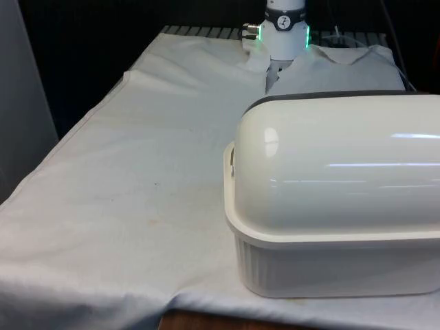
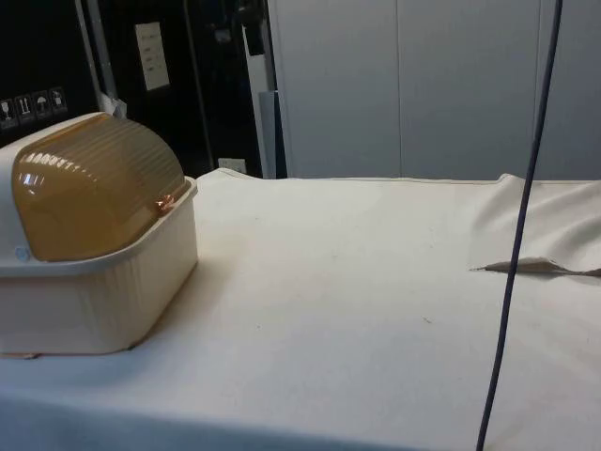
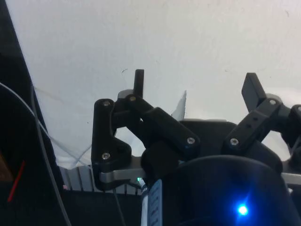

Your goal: Open the lid, then close it.

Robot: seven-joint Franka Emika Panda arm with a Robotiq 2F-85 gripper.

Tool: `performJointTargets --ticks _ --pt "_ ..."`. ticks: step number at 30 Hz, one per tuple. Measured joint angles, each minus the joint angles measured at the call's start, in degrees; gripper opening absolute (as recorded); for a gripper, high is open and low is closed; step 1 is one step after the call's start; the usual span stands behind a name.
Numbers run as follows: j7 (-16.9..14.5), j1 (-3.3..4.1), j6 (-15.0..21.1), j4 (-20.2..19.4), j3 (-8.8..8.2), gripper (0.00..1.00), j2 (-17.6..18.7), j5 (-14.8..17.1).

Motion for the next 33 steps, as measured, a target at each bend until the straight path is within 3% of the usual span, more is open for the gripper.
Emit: performJointTargets --ticks 13,33 --pt "0.1 0.29 3.9 -1.3 1.2 1.0 1.0 0.0" --pt "0.6 0.74 15.4 -8.9 4.47 1.0 0.2 0.0"
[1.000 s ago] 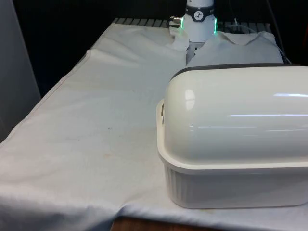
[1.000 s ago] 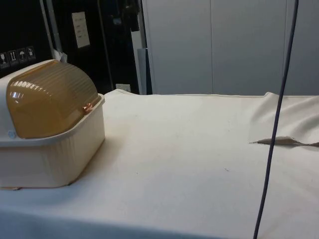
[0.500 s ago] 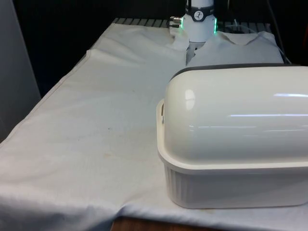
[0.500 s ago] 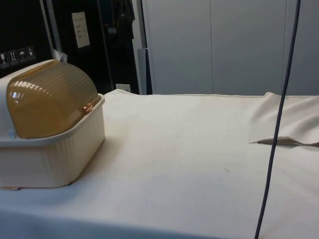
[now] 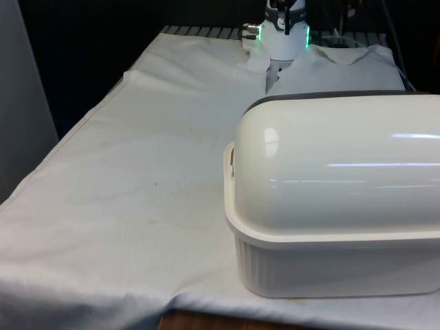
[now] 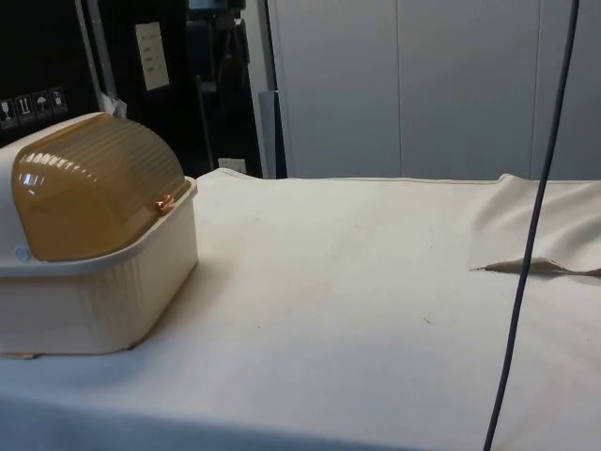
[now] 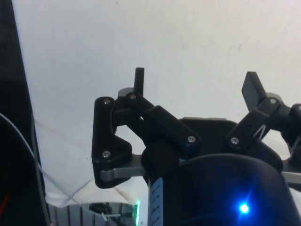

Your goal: Open the lid, then close it.

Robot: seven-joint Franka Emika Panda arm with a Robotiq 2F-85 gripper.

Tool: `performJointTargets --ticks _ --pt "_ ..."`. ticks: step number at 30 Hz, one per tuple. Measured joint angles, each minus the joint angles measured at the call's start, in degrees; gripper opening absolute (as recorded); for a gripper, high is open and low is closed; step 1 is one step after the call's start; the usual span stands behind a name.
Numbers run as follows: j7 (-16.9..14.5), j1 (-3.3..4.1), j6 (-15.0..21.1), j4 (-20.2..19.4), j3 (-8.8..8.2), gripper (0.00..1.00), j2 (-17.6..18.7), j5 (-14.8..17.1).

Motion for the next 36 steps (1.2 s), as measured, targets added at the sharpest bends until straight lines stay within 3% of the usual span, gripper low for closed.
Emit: performJointTargets --ticks 12,24,36 --pt "1.3 0.23 5.8 -1.8 1.72 1.0 2.1 -1.0" --pt "2.4 0.34 9.9 -2.3 2.58 1.0 4.8 -2.1" --pt "2.9 0.63 16.2 -4.1 3.09 1.0 6.5 -2.5"
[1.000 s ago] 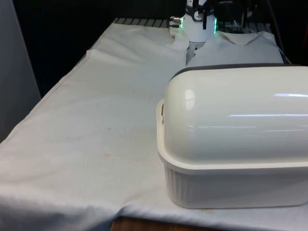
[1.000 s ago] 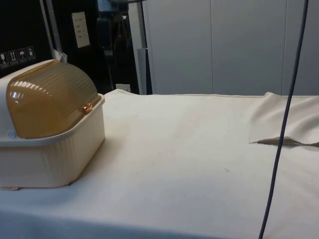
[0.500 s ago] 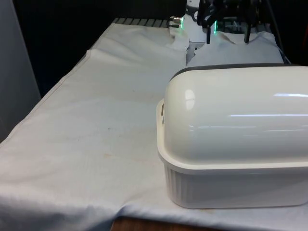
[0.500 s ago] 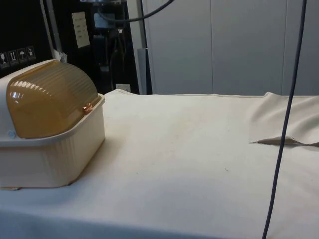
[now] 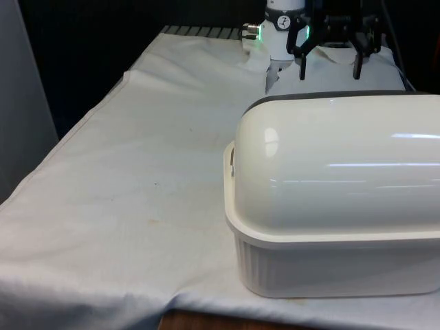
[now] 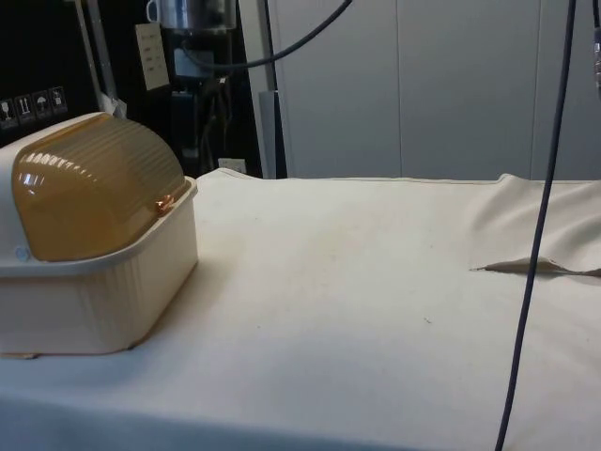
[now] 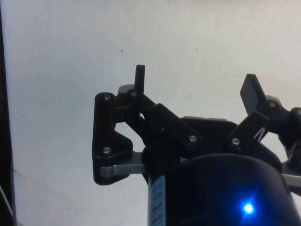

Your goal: Open the lid, then close it.

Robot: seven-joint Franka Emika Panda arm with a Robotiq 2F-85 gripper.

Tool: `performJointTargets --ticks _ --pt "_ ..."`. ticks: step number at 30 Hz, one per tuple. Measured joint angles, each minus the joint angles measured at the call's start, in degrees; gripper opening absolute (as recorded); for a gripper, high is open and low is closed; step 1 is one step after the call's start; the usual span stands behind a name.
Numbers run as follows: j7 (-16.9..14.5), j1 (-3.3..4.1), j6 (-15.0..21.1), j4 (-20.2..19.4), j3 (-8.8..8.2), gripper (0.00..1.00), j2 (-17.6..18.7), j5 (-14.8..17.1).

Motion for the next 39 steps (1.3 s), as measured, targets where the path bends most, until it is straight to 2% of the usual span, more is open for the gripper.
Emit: performJointTargets --ticks 14,26,34,36,37,39 --pt "0.0 -0.17 6.8 -1.0 -0.06 1.0 3.0 0.0" --pt "-0.8 -0.74 9.5 -0.3 -1.49 1.0 5.6 0.0" --pt "-0.9 -0.92 10.3 1.1 -1.66 1.0 6.9 0.2" --pt "-0.9 -0.97 10.7 1.2 -1.66 0.88 7.1 0.3" --pt "-0.9 -0.97 10.9 1.2 -1.66 0.88 7.2 0.3" --pt "-0.9 -0.97 11.2 1.2 -1.66 0.78 7.2 0.5"
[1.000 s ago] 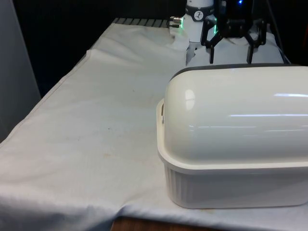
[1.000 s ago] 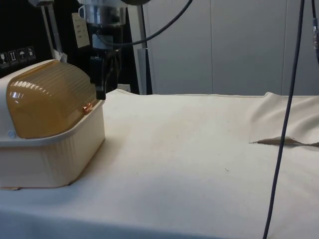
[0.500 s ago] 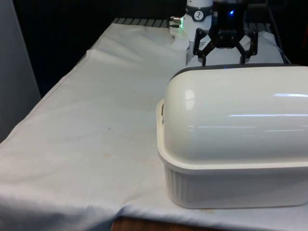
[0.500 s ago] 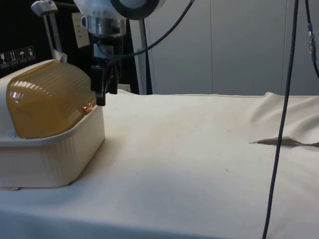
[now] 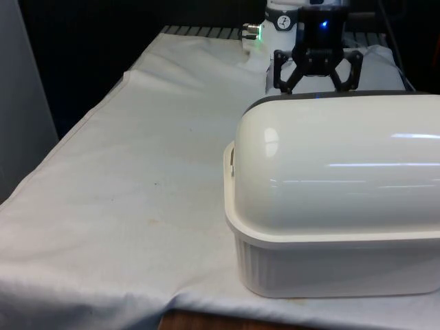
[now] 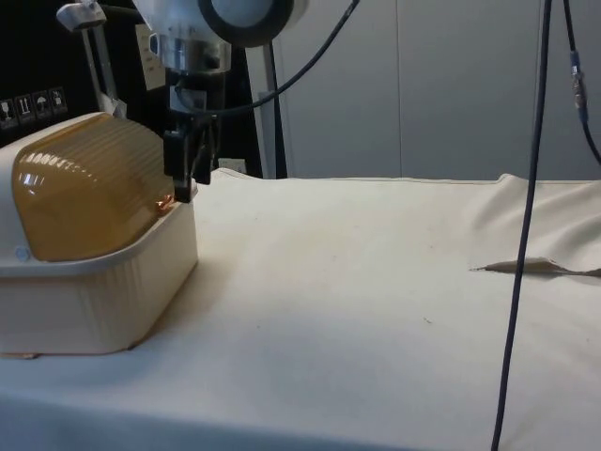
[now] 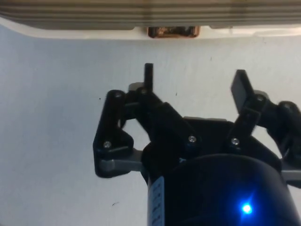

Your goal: Open the lid, then close it.

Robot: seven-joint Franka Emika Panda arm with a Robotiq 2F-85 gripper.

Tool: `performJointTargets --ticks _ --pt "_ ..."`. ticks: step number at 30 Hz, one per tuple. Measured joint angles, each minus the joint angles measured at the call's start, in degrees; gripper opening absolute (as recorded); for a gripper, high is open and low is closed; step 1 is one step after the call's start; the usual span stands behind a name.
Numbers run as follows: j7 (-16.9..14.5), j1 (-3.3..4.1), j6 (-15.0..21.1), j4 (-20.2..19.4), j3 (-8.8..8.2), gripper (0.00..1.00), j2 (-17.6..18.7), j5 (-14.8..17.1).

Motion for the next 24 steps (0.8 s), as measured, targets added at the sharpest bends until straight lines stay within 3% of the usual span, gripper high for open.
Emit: performJointTargets --ticks 5,13,14,24 --pt "-0.1 -0.06 0.6 0.1 0.0 0.48 0.2 0.3" --pt "-0.2 -0.06 1.0 0.1 0.0 0.14 0.3 0.5" --pt "-0.2 -0.06 1.0 0.1 0.06 0.02 0.3 0.5" --pt "0.2 0.11 1.0 0.6 1.2 0.0 0.7 0.6"
